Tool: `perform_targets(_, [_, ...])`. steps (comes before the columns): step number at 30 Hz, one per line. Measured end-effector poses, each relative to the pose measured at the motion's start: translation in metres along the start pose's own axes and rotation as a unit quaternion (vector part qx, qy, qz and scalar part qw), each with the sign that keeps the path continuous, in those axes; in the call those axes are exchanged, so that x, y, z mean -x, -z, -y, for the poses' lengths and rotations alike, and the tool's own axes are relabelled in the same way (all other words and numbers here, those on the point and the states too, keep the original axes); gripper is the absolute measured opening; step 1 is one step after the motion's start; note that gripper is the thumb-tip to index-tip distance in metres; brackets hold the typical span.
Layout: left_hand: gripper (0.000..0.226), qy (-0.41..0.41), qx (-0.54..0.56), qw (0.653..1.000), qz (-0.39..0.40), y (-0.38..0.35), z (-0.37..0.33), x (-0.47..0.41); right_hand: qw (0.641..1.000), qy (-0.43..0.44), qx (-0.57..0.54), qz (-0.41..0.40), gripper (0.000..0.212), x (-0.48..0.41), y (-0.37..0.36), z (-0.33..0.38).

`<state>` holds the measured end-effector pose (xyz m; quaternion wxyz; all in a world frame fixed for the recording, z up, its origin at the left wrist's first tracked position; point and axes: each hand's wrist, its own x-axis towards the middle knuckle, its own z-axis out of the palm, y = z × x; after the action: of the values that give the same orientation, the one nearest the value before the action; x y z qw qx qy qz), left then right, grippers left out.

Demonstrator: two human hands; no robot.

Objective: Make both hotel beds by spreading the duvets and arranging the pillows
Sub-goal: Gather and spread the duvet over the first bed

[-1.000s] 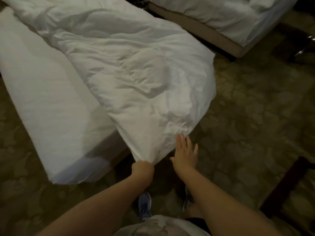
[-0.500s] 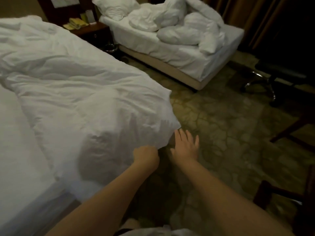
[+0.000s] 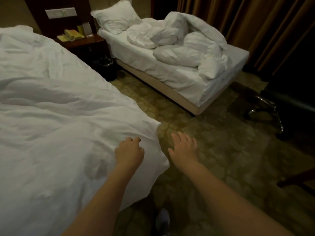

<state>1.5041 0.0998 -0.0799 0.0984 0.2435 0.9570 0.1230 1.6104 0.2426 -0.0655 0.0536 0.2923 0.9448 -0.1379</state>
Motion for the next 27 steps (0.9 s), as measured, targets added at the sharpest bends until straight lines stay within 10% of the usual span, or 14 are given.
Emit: perform_targets(27, [0.038, 0.324, -0.010, 0.941, -0.101, 0.053, -0.100, -0.430, 0.921, 0.362, 0.051, 0.137, 0.045, -0.542, 0.099, 0.047])
